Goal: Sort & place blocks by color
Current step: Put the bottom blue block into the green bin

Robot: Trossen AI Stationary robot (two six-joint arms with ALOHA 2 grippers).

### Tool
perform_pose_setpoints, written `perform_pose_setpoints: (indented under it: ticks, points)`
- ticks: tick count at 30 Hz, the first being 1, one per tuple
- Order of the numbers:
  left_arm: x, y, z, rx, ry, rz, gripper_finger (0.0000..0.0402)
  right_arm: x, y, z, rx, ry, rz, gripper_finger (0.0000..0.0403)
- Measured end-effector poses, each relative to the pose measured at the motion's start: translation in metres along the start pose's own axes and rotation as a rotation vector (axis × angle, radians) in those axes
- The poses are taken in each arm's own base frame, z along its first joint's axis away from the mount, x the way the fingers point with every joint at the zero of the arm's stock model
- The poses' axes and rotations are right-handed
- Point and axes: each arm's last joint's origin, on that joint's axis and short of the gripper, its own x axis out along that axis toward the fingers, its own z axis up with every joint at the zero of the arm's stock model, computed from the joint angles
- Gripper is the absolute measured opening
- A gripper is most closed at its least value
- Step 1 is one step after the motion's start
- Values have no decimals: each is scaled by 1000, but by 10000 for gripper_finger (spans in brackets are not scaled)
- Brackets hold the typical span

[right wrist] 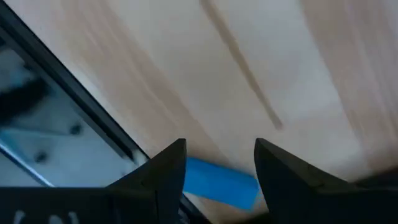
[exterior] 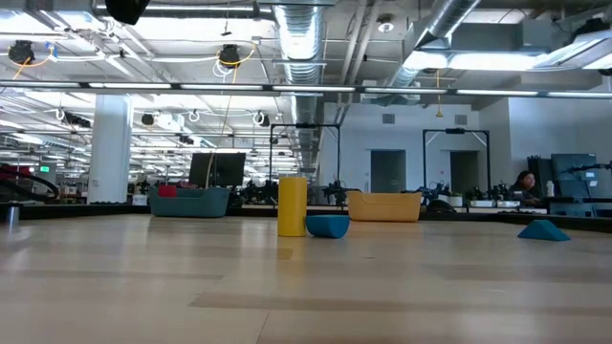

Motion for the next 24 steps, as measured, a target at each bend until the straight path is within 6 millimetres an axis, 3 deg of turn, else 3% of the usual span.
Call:
perform_pose_setpoints:
  ticks: [5,14,19,24]
  points:
    - [1,1,2,4,-2,5,233,9,1,-20,-85,149,-16,196]
    - [1,1,2,-1,-2,3,233,31,2,-36,-330,93,-42,168]
    - [1,1,2,-8,-2,1,233,42,3,-36,-460,96,-59,155]
    - [0,1,3,-9,-7,0,233,41,7,-16,-520,31,-55,141]
